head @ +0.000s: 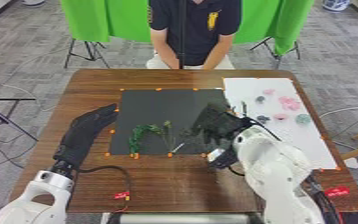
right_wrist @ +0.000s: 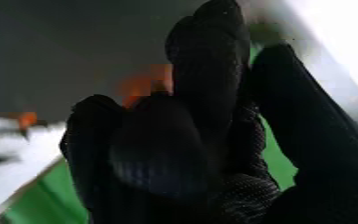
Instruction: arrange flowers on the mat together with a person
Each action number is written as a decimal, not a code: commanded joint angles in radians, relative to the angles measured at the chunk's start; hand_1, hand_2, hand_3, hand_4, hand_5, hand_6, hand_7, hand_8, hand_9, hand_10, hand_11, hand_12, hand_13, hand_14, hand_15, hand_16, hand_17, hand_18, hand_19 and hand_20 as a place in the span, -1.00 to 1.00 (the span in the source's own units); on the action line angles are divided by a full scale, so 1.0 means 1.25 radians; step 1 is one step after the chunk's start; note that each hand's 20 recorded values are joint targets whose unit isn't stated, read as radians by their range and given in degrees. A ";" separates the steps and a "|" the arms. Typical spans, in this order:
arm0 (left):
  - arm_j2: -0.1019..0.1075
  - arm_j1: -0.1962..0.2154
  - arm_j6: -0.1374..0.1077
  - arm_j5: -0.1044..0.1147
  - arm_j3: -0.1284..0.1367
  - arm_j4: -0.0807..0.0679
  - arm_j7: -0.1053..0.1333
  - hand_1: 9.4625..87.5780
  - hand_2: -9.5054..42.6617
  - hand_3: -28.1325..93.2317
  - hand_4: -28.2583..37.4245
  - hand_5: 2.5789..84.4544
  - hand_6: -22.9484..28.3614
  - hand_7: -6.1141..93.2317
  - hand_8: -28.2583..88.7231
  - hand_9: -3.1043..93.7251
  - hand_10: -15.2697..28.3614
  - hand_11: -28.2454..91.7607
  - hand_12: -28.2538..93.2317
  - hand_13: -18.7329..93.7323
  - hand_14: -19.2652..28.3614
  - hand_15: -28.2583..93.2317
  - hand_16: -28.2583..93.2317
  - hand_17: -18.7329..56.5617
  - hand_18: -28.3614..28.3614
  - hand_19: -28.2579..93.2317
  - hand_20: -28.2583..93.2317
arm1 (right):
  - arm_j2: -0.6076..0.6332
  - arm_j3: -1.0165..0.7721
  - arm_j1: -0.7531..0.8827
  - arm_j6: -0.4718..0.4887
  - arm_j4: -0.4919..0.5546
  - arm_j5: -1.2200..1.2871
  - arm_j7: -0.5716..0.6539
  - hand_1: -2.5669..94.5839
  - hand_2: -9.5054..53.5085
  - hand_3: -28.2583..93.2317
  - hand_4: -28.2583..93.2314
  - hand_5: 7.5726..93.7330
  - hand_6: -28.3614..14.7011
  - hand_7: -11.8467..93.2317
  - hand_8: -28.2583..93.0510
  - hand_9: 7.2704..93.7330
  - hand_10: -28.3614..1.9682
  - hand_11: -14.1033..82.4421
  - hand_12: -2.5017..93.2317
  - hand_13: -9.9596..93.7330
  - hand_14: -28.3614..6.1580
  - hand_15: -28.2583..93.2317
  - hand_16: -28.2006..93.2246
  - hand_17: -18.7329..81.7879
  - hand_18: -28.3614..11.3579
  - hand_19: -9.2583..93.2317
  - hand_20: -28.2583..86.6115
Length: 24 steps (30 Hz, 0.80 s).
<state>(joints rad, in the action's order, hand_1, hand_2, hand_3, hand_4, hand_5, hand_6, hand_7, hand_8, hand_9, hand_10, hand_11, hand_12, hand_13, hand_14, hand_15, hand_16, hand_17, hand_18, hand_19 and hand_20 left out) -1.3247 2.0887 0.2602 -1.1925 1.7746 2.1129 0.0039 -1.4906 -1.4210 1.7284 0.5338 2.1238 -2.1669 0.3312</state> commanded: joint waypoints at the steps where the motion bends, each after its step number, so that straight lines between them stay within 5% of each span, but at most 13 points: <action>1: 0.007 0.009 -0.034 0.012 -0.018 -0.008 0.046 -0.63 -0.70 0.49 -0.75 0.01 0.07 -0.77 -0.57 -0.13 0.34 -0.40 -0.27 -0.21 0.53 -0.45 -0.41 -0.58 0.52 -0.45 -0.31 | 0.021 -0.192 0.146 -0.222 -0.046 0.410 -0.395 -0.44 -0.54 0.60 -0.72 0.43 0.25 -0.51 -0.68 0.63 -0.21 -0.37 -0.55 0.60 -0.17 -0.04 -0.11 0.22 -0.44 0.57 0.04; 4: 0.015 0.013 -0.061 0.022 -0.025 -0.010 0.074 -0.63 -0.71 0.50 -0.75 0.01 0.08 -0.77 -0.57 -0.13 0.34 -0.39 -0.27 -0.21 0.52 -0.45 -0.42 -0.57 0.51 -0.45 -0.31 | 0.028 -0.224 0.200 -0.227 -0.052 0.613 -0.430 -0.64 -0.57 0.68 -0.78 -0.04 0.23 -0.59 -0.66 0.01 -0.20 -0.57 -0.65 -0.04 -0.28 -0.34 -0.19 -0.21 -0.35 -0.46 0.02; 6: 0.020 0.016 -0.078 0.029 -0.025 -0.012 0.095 -0.63 -0.71 0.50 -0.75 0.02 0.09 -0.76 -0.57 -0.12 0.35 -0.38 -0.27 -0.20 0.51 -0.44 -0.42 -0.55 0.48 -0.47 -0.32 | 0.026 -0.227 0.236 -0.272 -0.048 0.690 -0.447 -0.73 -0.57 0.71 -0.79 -0.21 0.25 -0.63 -0.66 -0.19 -0.18 -0.62 -0.69 -0.20 -0.23 -0.41 -0.23 -0.29 -0.30 -0.66 -0.03; 12: 0.022 0.034 -0.167 0.063 0.001 -0.016 0.148 -0.66 -0.68 0.50 -0.78 0.04 0.09 -0.75 -0.57 -0.12 0.35 -0.38 -0.29 -0.23 0.44 -0.46 -0.44 -0.48 0.38 -0.50 -0.32 | -0.003 -0.239 0.290 -0.312 -0.053 0.685 -0.481 -0.82 -0.60 0.75 -0.80 -0.32 0.28 -0.64 -0.66 -0.32 -0.13 -0.65 -0.72 -0.29 -0.15 -0.44 -0.27 -0.35 -0.26 -0.73 -0.07; 18: 0.030 0.063 -0.222 0.106 0.033 -0.017 0.184 -0.77 -0.49 0.52 -0.95 0.06 0.10 -0.76 -0.58 -0.12 0.37 -0.37 -0.30 -0.24 0.40 -0.46 -0.47 -0.41 0.31 -0.51 -0.31 | -0.013 -0.241 0.315 -0.327 -0.048 0.670 -0.514 -0.83 -0.60 0.77 -0.81 -0.33 0.29 -0.63 -0.66 -0.33 -0.13 -0.65 -0.73 -0.29 -0.10 -0.44 -0.29 -0.35 -0.24 -0.73 -0.09; 24: 0.041 0.082 -0.272 0.155 0.035 -0.019 0.238 -0.82 -0.32 0.52 -0.99 0.10 0.11 -0.75 -0.59 -0.08 0.38 -0.35 -0.31 -0.20 0.39 -0.45 -0.49 -0.36 0.29 -0.49 -0.30 | -0.021 -0.252 0.329 -0.340 -0.052 0.674 -0.528 -0.84 -0.62 0.80 -0.81 -0.34 0.30 -0.62 -0.67 -0.32 -0.10 -0.64 -0.74 -0.29 -0.05 -0.44 -0.32 -0.34 -0.18 -0.75 -0.11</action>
<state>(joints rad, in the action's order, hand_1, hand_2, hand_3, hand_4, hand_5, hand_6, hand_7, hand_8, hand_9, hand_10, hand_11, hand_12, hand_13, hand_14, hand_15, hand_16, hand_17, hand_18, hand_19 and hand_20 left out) -1.2857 2.1486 -0.0214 -1.0421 1.8088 2.1003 0.2439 -1.4981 -1.7244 2.1135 0.1321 2.0582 -1.3207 -0.3009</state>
